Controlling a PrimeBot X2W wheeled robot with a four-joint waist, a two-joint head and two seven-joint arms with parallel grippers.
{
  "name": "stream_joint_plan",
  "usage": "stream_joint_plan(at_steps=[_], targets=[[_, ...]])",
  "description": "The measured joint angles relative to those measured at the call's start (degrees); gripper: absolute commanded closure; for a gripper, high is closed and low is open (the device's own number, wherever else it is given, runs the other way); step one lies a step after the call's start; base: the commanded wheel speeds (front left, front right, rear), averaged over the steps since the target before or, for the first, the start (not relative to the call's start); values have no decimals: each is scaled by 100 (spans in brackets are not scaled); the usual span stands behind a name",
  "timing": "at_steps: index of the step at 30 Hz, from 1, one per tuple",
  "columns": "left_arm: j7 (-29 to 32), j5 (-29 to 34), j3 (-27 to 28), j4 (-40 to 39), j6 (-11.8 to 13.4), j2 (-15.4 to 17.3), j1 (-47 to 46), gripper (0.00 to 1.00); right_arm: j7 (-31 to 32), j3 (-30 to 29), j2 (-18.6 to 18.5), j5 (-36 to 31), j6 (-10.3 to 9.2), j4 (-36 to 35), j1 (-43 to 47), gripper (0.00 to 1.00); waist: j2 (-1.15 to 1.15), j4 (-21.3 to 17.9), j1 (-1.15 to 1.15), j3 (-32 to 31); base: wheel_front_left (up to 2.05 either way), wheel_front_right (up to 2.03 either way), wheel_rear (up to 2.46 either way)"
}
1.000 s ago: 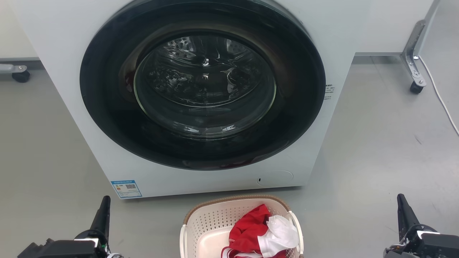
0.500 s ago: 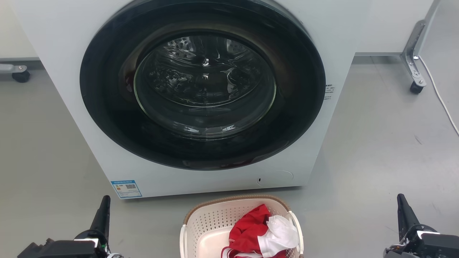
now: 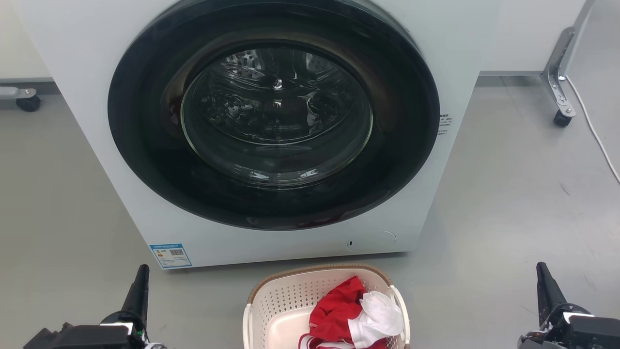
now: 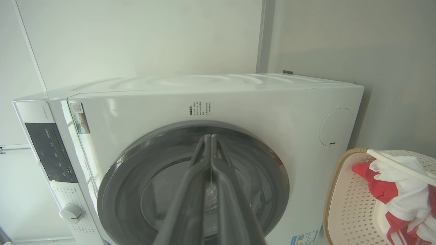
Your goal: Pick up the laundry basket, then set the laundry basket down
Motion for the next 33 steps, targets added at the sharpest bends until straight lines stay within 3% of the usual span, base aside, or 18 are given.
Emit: stream_joint_plan(at_steps=[33], targets=[[0, 0, 0, 12, -1, 0, -1, 100, 0, 0, 0, 0, 0, 2, 0, 100, 0, 0, 0, 0, 0, 0, 0]])
